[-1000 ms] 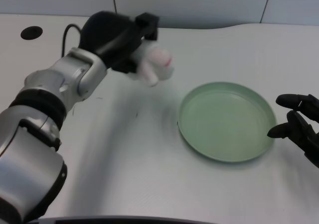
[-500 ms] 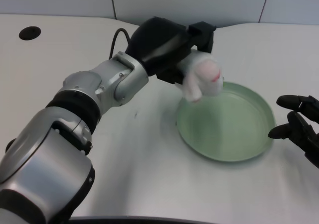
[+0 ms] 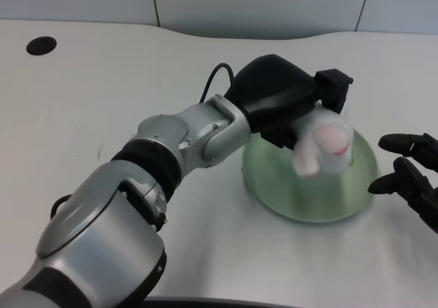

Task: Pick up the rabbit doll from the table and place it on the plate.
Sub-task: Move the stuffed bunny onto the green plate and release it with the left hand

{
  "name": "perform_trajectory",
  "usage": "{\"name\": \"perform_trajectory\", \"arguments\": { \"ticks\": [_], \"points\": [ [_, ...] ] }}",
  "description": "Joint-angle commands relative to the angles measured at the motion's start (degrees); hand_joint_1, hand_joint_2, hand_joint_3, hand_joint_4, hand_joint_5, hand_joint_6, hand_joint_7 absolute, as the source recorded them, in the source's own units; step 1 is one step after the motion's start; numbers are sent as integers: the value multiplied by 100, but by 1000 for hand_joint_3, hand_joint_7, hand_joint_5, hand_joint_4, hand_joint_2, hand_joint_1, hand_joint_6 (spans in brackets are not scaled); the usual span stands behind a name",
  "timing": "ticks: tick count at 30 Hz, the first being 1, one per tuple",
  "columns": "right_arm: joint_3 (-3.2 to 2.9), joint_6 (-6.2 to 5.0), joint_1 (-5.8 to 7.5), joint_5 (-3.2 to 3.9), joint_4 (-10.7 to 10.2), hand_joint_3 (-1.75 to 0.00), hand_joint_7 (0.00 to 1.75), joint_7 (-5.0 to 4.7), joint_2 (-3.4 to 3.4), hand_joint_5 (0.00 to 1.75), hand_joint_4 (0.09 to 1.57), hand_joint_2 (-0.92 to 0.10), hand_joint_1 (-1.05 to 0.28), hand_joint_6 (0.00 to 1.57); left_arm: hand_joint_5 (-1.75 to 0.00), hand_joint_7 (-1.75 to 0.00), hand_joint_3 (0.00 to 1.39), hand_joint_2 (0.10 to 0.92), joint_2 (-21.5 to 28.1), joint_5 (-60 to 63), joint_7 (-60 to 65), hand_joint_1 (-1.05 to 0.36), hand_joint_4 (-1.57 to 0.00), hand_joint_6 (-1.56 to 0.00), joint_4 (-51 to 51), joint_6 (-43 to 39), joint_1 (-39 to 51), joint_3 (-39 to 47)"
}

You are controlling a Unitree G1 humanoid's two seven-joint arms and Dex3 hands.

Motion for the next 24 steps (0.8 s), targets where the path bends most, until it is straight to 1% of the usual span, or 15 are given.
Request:
{"name": "perform_trajectory", "arguments": {
  "ticks": [1, 6, 8, 11, 12, 13, 14, 16, 17, 18, 19, 20, 21, 23, 24],
  "points": [
    [0, 59, 108, -17, -163, -570, 1145, -73, -24, 1518, 231, -921, -294, 233, -1746, -1746, 78, 825, 1, 52, -105, -211, -1003, -756, 47, 75, 40, -52],
    [31, 4, 159, -26, -241, -585, 1148, -31, -19, 1538, 218, -921, -287, 234, -1746, -1746, 82, 807, -112, 50, -224, -182, -1028, -775, 100, 299, 78, -81],
    [38, 47, 175, -31, -286, -586, 1147, -61, -18, 1540, 214, -921, -282, 232, -1746, -1746, 84, 803, -128, 39, -270, -193, -1021, -766, 110, 370, 75, -83],
    [31, 90, 180, 6, -303, -586, 1149, -52, -12, 1539, 209, -921, -278, 229, -1746, -1746, 89, 804, -139, 43, -274, -205, -1012, -757, 119, 465, 81, -95],
    [38, 103, 187, -3, -323, -584, 1152, -74, -10, 1539, 202, -921, -283, 228, -1746, -1746, 95, 813, -136, 40, -317, -265, -933, -688, 128, 513, 85, -95],
    [43, 103, 193, -6, -333, -575, 1156, -72, -10, 1538, 197, -921, -290, 229, -1743, -1721, 95, 834, -133, 5, -416, -354, -744, -525, 138, 542, 92, -68],
    [46, 113, 202, -4, -351, -574, 1158, -78, -7, 1538, 194, -921, -291, 227, -1737, -1686, 89, 849, -135, -73, -609, -398, -648, -448, 150, 557, 98, -6],
    [48, 108, 210, 1, -361, -577, 1162, -67, -3, 1539, 184, -921, -286, 223, -1617, -1465, 53, 888, -132, -175, -936, -476, -453, -333, 160, 577, 90, 71],
    [51, 106, 216, -3, -368, -578, 1163, -69, -3, 1540, 182, -921, -284, 223, -1592, -1416, 43, 897, -128, -174, -1060, -491, -420, -316, 161, 618, 72, 66],
    [53, 103, 220, -5, -371, -581, 1164, -66, -3, 1541, 181, -921, -283, 221, -1433, -1226, 31, 909, -121, -128, -1095, -527, -359, -292, 158, 673, 56, 26],
    [53, 102, 225, -10, -378, -585, 1164, -78, 0, 1546, 184, -921, -281, 220, -1136, -904, 15, 909, -113, -84, -1124, -591, -233, -243, 156, 715, 43, -11],
    [51, 127, 230, -10, -396, -584, 1165, -106, 6, 1551, 188, -921, -282, 222, -1004, -755, 9, 911, -111, -40, -1131, -624, -152, -197, 155, 765, 33, -49],
    [50, 147, 233, -8, -410, -576, 1166, -127, 11, 1555, 195, -921, -284, 229, -896, -640, 5, 912, -111, -18, -1129, -663, -62, -140, 152, 794, 30, -70],
    [54, 192, 240, -12, -450, -570, 1165, -157, 11, 1556, 198, -921, -284, 233, -838, -578, 3, 913, -133, 12, -1119, -684, -15, -112, 152, 903, 27, -94],
    [59, 211, 243, -16, -470, -569, 1163, -167, 8, 1554, 196, -921, -286, 232, -658, -502, 8, 917, -148, 24, -1110, -711, -7, -69, 154, 969, 26, -104]
  ]
}}
